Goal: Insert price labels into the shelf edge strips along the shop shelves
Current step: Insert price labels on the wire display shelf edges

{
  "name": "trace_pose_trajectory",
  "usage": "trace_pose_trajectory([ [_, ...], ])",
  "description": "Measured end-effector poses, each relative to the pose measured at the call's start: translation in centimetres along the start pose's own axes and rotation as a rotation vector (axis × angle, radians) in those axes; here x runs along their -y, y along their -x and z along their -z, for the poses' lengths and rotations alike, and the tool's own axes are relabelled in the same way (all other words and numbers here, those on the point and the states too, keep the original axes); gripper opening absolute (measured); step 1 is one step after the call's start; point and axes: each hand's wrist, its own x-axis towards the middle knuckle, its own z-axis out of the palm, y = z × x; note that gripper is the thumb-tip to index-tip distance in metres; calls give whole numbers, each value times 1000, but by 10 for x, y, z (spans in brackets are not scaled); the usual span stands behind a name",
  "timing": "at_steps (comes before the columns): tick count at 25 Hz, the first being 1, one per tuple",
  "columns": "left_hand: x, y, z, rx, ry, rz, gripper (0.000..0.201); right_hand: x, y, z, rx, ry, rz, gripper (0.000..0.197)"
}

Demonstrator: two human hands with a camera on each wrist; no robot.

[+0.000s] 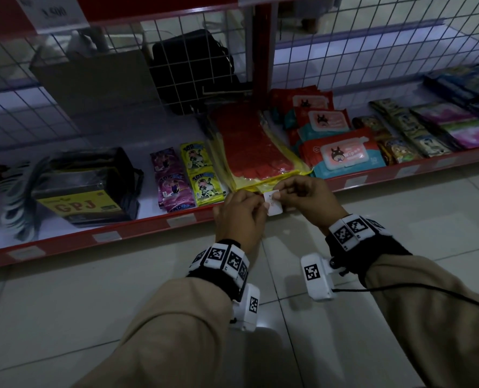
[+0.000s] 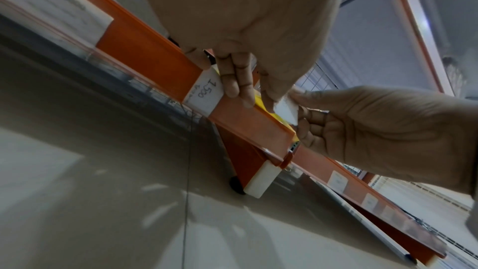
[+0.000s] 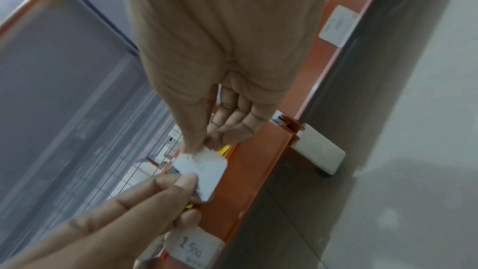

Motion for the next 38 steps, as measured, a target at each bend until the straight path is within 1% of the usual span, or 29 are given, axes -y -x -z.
trace_pose_trajectory([
  [3, 1, 1, 0, 3, 2, 0, 22, -5, 0, 2, -50, -44, -28, 14],
  [5, 1, 2, 0, 7, 5, 3, 23, -6, 2, -1, -17, -46, -62, 14],
  [7, -1, 2, 1, 16, 8, 8, 23, -8, 4, -5, 19, 1, -73, 16],
  [9, -2, 2, 2, 33, -14, 11, 23, -9, 4, -7, 0, 47, -41, 14],
  [12, -2, 3, 5, 39, -71, -11, 19, -5, -2, 1, -98, 144, 43, 7],
  [13, -3, 4, 6, 39, -91, -28, 18, -4, -4, 6, -139, 235, 93, 8],
  [14, -3, 4, 7, 40, -114, -46, 18, -2, -6, 12, -171, 379, 167, 9],
  [15, -4, 4, 7, 41, -140, -58, 18, -1, -7, 17, -174, 558, 254, 10],
  [16, -5, 3, 7, 43, -166, -64, 18, 1, -8, 20, -137, 720, 329, 11],
  [17, -6, 3, 7, 44, -188, -67, 17, 3, -7, 21, -72, 847, 367, 11],
  [19, -8, 2, 6, 46, -223, -70, 18, 6, -4, 18, 45, 1011, 366, 14],
  [20, -9, 2, 5, 46, -238, -72, 20, 8, -3, 17, 69, 1067, 390, 15],
  [22, -9, 3, 4, 49, -269, -83, 24, 13, -4, 18, 67, 1181, 506, 16],
  [24, -9, 4, 3, 61, -297, -92, 28, 20, -10, 23, 62, 1274, 611, 24],
  [25, -8, 4, 3, 66, -302, -94, 29, 23, -13, 25, 78, 1301, 619, 28],
  [27, -9, 3, 3, 68, -291, -86, 30, 25, -14, 21, 140, 1312, 580, 34],
  [30, -9, 2, 2, 60, -278, -66, 33, 21, -8, 10, 227, 1260, 575, 30],
  [32, -9, 3, 2, 43, -274, -71, 32, 20, -6, 8, 203, 1157, 596, 24],
  [34, -8, 3, 2, 23, -248, -80, 30, 20, -5, 12, 141, 1086, 614, 20],
  [36, -7, 3, 1, 15, -230, -74, 30, 19, -4, 12, 120, 1077, 601, 19],
  [38, -8, 3, -1, 7, -234, -67, 29, 18, -3, 9, 144, 1111, 588, 21],
])
